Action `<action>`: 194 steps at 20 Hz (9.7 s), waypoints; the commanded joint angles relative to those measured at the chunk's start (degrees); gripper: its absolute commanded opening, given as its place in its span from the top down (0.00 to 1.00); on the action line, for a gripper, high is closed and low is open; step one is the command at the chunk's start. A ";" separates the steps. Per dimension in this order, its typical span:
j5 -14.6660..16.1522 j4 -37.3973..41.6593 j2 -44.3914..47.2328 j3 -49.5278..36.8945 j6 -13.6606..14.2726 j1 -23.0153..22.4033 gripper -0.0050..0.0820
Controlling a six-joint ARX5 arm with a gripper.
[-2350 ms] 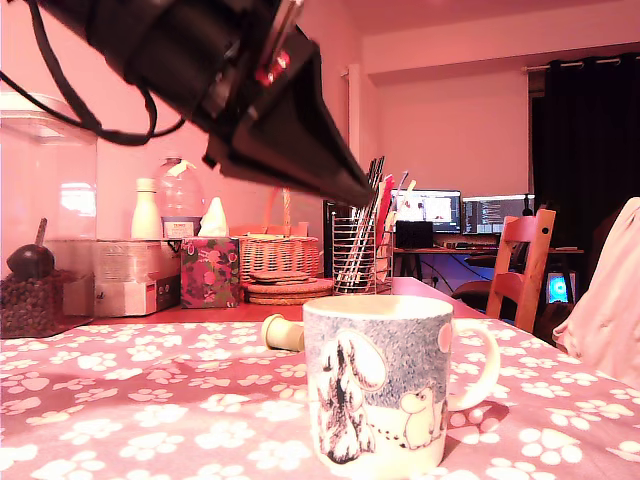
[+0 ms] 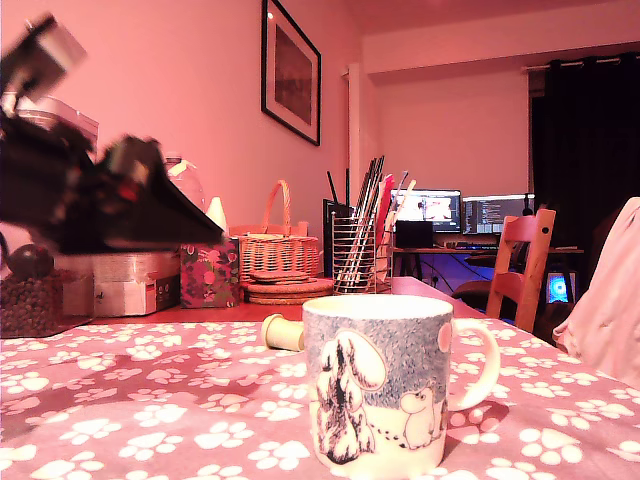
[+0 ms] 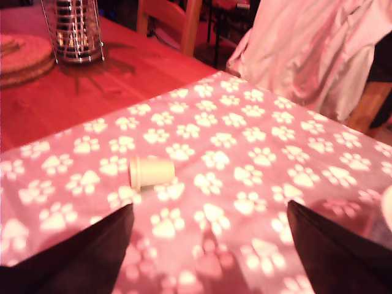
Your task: Pick up the coffee capsules on the table and drop them inside the coffee cup
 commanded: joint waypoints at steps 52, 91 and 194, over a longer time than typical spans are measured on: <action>-3.96 -14.84 39.52 36.74 -1.64 -0.42 0.10; -5.46 -21.90 30.08 36.85 0.09 0.04 0.71; -3.89 -21.31 38.23 37.35 0.79 -0.17 0.16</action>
